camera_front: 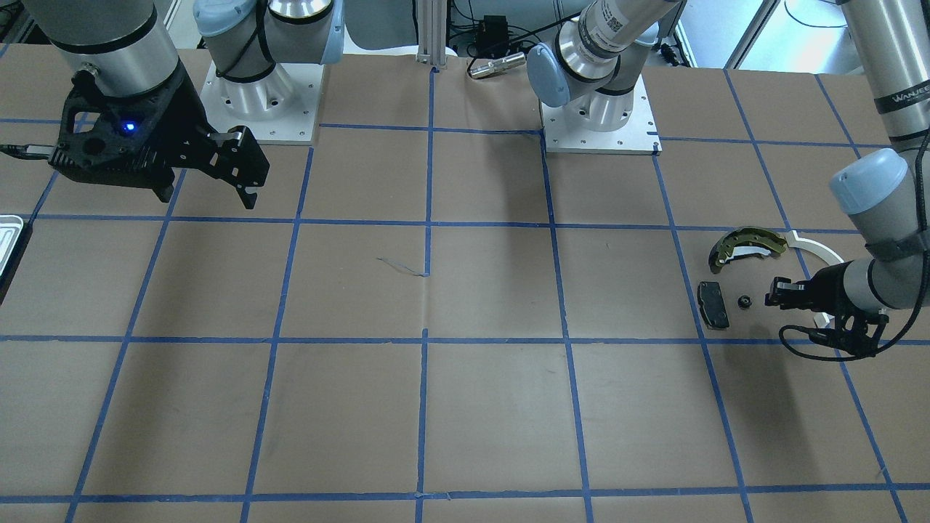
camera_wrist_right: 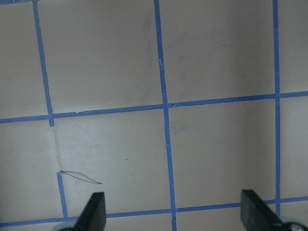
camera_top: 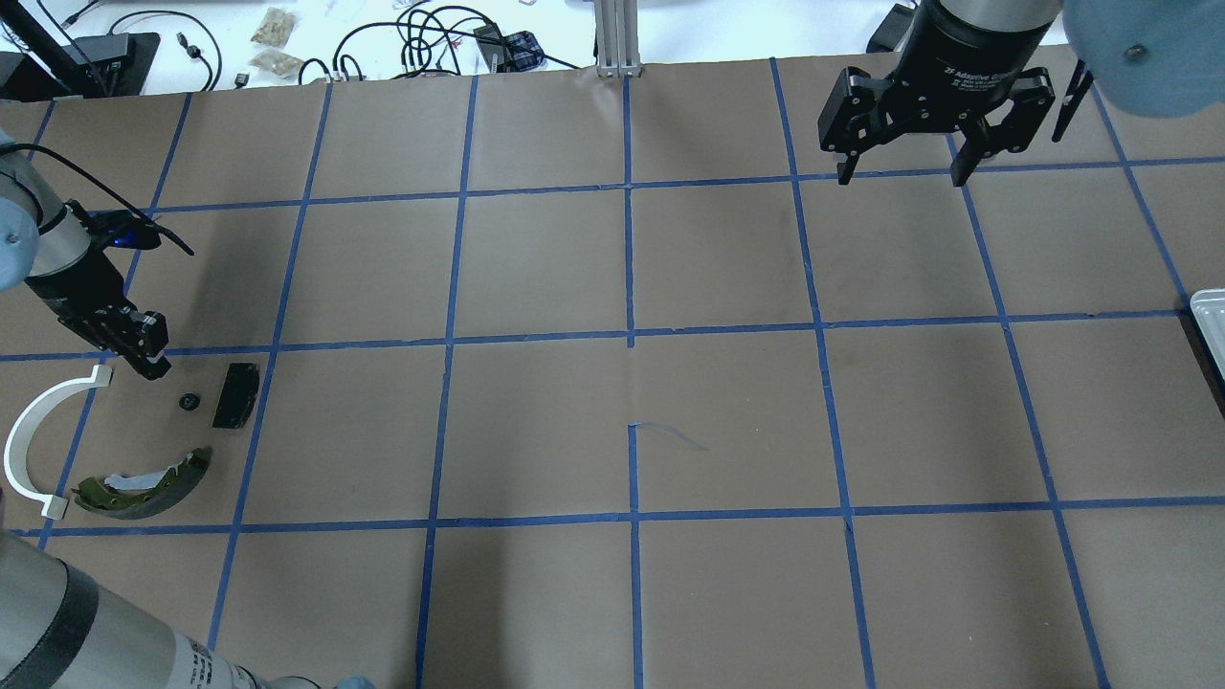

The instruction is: Place bearing gear from tray to pile

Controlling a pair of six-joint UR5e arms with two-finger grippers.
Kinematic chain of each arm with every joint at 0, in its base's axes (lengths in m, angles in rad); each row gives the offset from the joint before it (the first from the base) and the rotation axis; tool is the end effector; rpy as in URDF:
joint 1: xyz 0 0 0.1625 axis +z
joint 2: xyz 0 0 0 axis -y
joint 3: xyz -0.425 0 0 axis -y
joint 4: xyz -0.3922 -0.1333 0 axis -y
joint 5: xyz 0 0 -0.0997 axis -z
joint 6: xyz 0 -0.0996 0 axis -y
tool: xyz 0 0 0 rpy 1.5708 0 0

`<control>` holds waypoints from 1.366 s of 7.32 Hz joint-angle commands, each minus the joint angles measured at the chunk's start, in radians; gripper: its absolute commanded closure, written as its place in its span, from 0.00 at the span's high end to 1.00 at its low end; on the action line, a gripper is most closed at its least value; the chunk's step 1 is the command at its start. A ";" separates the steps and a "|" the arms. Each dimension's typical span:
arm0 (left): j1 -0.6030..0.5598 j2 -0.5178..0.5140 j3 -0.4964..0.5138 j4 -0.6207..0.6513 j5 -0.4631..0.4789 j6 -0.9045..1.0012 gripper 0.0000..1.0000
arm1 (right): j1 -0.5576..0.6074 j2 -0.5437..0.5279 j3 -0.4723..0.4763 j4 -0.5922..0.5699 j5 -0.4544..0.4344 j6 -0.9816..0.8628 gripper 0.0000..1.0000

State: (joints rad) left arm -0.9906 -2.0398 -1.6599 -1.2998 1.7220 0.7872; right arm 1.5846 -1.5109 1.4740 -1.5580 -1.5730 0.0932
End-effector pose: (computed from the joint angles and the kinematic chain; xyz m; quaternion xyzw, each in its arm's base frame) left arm 0.2259 -0.5604 0.2112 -0.1127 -0.9805 -0.1578 0.0322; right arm 0.1402 -0.5176 0.5040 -0.0397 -0.9991 0.0121 0.0005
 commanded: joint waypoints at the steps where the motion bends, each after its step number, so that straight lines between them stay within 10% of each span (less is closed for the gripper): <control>1: 0.012 -0.022 -0.004 0.011 0.001 0.014 0.00 | 0.000 0.000 0.000 -0.002 -0.001 0.000 1.00; 10: 0.027 -0.062 -0.008 0.011 0.033 0.038 0.05 | 0.000 0.005 -0.003 -0.010 -0.039 -0.016 1.00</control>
State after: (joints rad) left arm -0.9631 -2.0963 -1.6670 -1.2886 1.7576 0.8284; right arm 1.5851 -1.5080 1.4699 -1.5677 -1.6134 0.0797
